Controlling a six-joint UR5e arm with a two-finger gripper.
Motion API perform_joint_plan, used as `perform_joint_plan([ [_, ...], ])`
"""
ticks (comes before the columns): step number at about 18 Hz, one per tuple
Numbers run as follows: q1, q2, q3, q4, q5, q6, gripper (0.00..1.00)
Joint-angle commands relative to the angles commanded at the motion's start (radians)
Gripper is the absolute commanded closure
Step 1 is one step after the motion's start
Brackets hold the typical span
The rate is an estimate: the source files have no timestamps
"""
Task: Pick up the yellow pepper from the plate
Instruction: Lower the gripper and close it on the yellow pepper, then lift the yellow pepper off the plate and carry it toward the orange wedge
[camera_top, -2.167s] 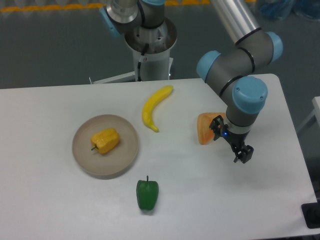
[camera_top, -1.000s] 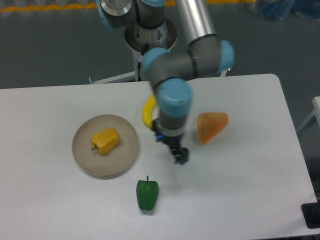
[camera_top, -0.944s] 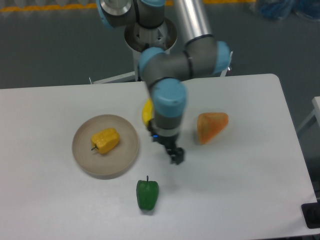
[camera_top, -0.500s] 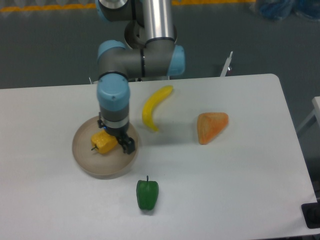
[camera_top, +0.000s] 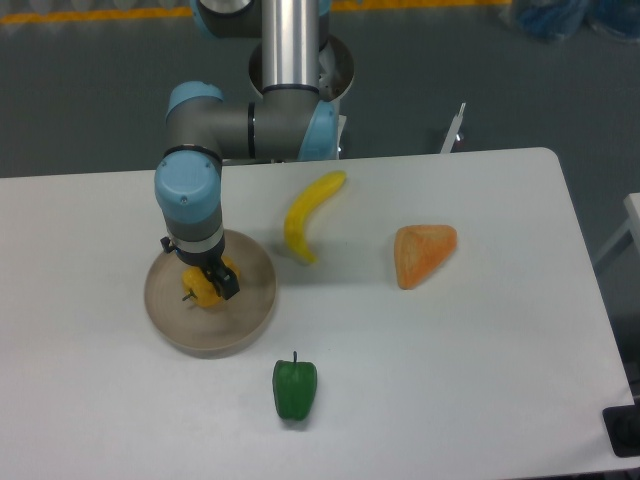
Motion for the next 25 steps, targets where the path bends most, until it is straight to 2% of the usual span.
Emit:
perform_joint_plan([
  [4,-0.008,-0.012,0.002,0.006,0.000,0.014,0.00],
  [6,-0.006,-0.017,0.014,0.005,0.002,0.014,0.25],
  [8,-0.006,-0.012,0.015,0.003,0.002,0.008,0.40],
  [10,-0.003,-0.006,0.015,0.000,0.002,0.006,0.47],
  [13,0.015,0.031,0.026,-0.001,0.000,0.011,0.48],
  [17,0.075,0.066,0.064,-0.011,0.000,0.015,0.48],
  [20,0.165,0.066,0.116,-0.008,0.000,0.046,0.49],
  [25,0.320,0.055,0.193,-0.014,0.002,0.207,0.49],
])
